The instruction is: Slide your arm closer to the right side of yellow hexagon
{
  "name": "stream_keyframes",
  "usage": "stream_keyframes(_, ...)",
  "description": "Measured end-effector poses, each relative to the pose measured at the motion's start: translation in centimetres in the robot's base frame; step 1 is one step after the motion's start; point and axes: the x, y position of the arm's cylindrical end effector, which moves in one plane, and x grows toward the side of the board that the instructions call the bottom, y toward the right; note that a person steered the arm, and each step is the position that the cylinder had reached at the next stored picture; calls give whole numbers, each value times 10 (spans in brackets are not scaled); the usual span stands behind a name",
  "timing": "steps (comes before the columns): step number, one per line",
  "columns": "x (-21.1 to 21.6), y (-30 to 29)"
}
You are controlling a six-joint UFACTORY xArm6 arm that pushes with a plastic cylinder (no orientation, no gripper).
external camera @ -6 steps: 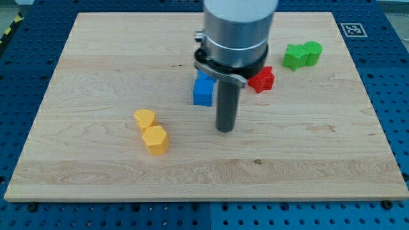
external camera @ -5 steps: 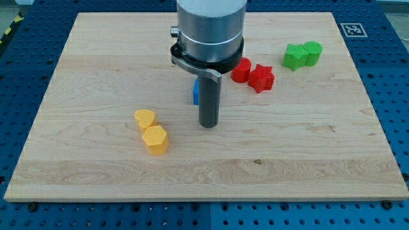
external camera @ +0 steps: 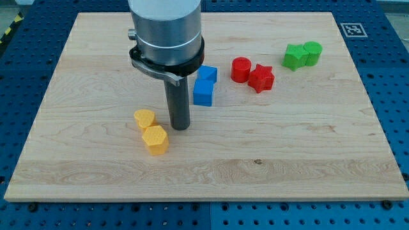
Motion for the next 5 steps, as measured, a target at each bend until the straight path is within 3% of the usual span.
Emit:
stream_keyframes(3,-17,8)
stream_keyframes(5,29,18)
